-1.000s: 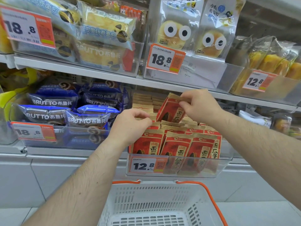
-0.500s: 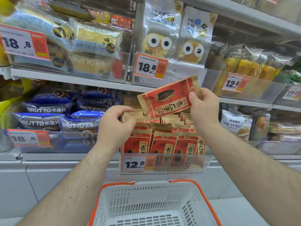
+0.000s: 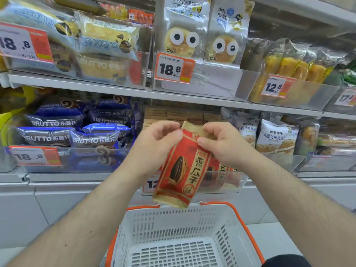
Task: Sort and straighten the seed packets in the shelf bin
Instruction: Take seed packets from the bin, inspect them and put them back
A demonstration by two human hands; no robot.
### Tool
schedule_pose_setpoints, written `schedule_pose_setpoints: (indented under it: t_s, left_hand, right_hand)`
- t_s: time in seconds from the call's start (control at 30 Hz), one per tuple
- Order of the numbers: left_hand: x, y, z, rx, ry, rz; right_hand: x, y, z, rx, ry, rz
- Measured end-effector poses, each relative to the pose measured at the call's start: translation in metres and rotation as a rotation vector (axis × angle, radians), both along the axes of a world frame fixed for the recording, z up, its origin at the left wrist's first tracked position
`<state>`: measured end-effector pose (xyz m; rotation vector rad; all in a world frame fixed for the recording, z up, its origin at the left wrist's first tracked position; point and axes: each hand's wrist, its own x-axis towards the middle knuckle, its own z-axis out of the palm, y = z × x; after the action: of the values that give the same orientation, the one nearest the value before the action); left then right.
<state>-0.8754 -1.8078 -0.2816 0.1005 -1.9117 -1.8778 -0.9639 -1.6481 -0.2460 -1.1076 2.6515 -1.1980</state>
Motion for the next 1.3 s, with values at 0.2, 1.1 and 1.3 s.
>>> schedule_pose_setpoints:
  t_s: [0.2, 1.1, 1.3]
  left_hand:
    - [-0.007, 0.026, -0.032, 0.217, -0.124, -0.107]
    - [-0.028, 0.053, -0.087, -0.004, -0.331, -0.217]
    - [-0.029, 0.056, -0.091, -0.101, -0.287, -0.178]
  right_hand:
    - [0.009, 0.006, -0.023, 0.124, 0.048, 0.027]
    - [0.021, 0.068, -0.117, -0.592, -0.747, -0.395]
    - [0.018, 0.071, -0.12, -0.583, -0.813, -0.432]
